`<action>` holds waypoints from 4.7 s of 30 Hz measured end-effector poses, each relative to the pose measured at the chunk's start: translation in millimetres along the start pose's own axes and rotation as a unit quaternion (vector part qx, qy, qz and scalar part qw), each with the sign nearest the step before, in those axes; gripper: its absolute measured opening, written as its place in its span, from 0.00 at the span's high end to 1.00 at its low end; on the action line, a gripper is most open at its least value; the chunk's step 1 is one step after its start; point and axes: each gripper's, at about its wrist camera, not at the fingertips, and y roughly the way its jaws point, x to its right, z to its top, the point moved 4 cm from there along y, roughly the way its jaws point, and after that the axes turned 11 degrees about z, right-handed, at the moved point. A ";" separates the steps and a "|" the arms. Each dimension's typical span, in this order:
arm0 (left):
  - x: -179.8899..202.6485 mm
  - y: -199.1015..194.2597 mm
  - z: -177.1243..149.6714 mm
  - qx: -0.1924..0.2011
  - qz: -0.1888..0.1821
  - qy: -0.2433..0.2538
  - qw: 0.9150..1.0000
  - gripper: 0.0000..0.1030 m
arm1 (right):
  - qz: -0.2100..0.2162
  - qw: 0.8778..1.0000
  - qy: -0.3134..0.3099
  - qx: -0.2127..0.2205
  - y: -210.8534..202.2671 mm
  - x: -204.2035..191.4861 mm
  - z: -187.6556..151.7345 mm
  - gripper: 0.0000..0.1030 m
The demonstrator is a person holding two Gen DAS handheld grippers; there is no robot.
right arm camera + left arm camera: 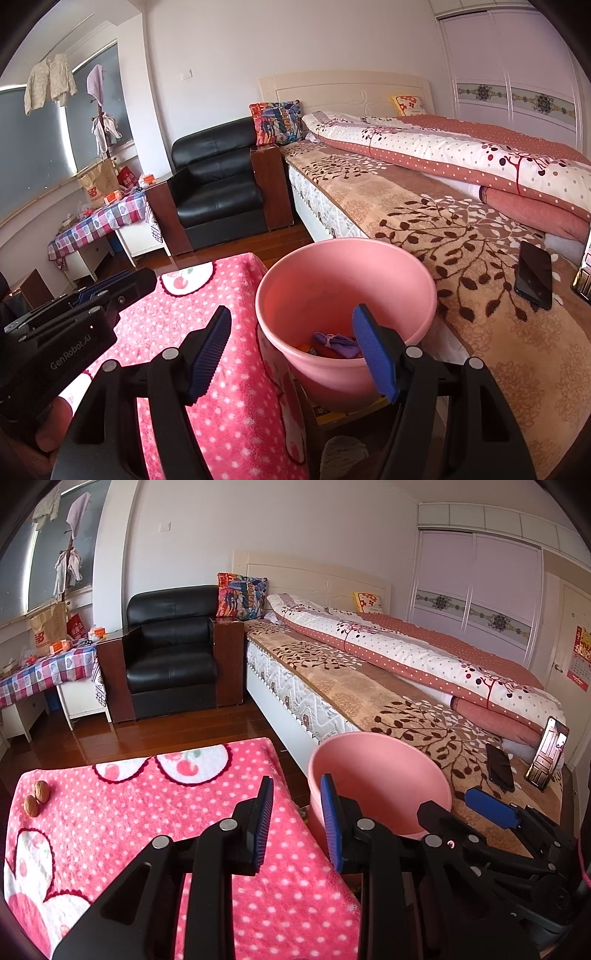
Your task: Collect trash
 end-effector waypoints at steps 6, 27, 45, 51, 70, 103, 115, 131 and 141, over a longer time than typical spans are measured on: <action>-10.3 -0.4 -0.7 -0.001 0.004 -0.008 1.000 0.74 | 0.005 1.000 -0.001 -0.005 4.3 -7.8 0.1 0.34; -15.8 -1.0 -2.2 -0.001 0.007 -0.014 1.000 0.74 | 0.006 1.000 0.001 -0.005 4.0 -13.8 -0.7 0.34; -15.7 -0.7 -1.7 -0.001 0.007 -0.015 1.000 0.74 | 0.007 1.000 0.000 -0.005 3.8 -14.1 -0.7 0.34; -15.6 0.0 -2.1 -0.001 0.007 -0.015 1.000 0.74 | 0.007 1.000 0.001 -0.005 3.8 -13.9 -0.8 0.34; -14.3 0.6 -5.6 -0.002 0.005 -0.014 1.000 0.74 | 0.007 1.000 0.004 -0.004 3.8 -17.4 -2.3 0.34; -12.5 0.0 -7.3 -0.003 0.004 -0.011 1.000 0.74 | 0.010 1.000 0.014 -0.001 2.1 -13.6 -7.7 0.34; -10.7 -0.8 -6.1 -0.002 0.002 -0.007 1.000 0.74 | 0.010 1.000 0.013 -0.001 2.6 -13.4 -7.6 0.34; -9.1 -1.5 -3.9 -0.001 -0.005 -0.003 1.000 0.74 | 0.009 1.000 0.014 0.000 2.1 -10.7 -7.5 0.34; -7.8 -1.2 -4.1 -0.001 -0.007 -0.002 1.000 0.74 | 0.009 1.000 0.017 0.001 0.5 -9.5 -6.3 0.34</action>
